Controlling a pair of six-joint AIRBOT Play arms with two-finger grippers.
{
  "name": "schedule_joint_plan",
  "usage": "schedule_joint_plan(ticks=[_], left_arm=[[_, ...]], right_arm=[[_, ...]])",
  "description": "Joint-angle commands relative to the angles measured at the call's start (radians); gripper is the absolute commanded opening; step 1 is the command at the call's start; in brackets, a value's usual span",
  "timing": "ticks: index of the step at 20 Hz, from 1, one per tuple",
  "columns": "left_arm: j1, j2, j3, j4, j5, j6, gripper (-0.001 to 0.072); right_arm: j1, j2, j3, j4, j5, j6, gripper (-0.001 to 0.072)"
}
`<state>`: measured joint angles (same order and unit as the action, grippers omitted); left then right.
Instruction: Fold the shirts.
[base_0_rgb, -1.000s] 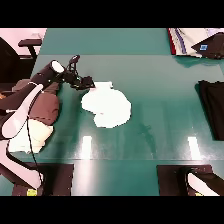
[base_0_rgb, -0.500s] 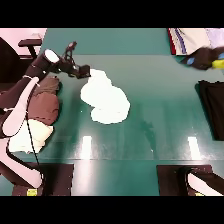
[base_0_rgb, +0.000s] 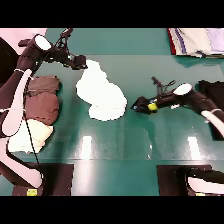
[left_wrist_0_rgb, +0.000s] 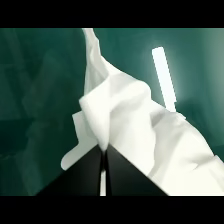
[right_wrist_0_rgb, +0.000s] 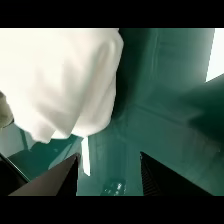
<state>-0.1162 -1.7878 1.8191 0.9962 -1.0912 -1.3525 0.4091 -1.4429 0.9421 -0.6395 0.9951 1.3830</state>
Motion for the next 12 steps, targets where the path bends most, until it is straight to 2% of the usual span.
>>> schedule_joint_plan(ticks=[1, 4, 5, 6, 7, 9, 12], left_arm=[[0.000, 0.000, 0.006, 0.005, -0.011, 0.000, 0.0025], [0.000, 0.000, 0.006, 0.005, -0.017, 0.000, 0.0025], [0.001, 0.000, 0.006, 0.007, -0.023, 0.000, 0.0024], [0.000, 0.000, 0.007, 0.007, -0.026, -0.001, 0.0024], [0.000, 0.008, 0.007, 0.011, -0.026, -0.001, 0.0024], [0.001, 0.055, 0.010, 0.058, -0.010, -0.001, 0.0023], [0.001, 0.181, 0.055, 0.145, -0.013, -0.001, 0.0023]], right_arm=[[0.095, -0.143, 0.000, 0.143, -0.087, -0.058, 0.0426], [0.143, -0.233, 0.106, 0.142, -0.085, -0.058, 0.0426], [0.149, -0.252, 0.138, 0.139, -0.087, -0.058, 0.0368], [0.153, -0.265, 0.165, 0.124, -0.089, -0.058, 0.0141], [0.152, -0.267, 0.187, 0.089, -0.087, -0.057, 0.0016], [0.129, -0.244, 0.228, -0.004, -0.055, -0.052, 0.0016], [0.043, -0.116, 0.294, -0.244, 0.011, 0.051, 0.0015]])
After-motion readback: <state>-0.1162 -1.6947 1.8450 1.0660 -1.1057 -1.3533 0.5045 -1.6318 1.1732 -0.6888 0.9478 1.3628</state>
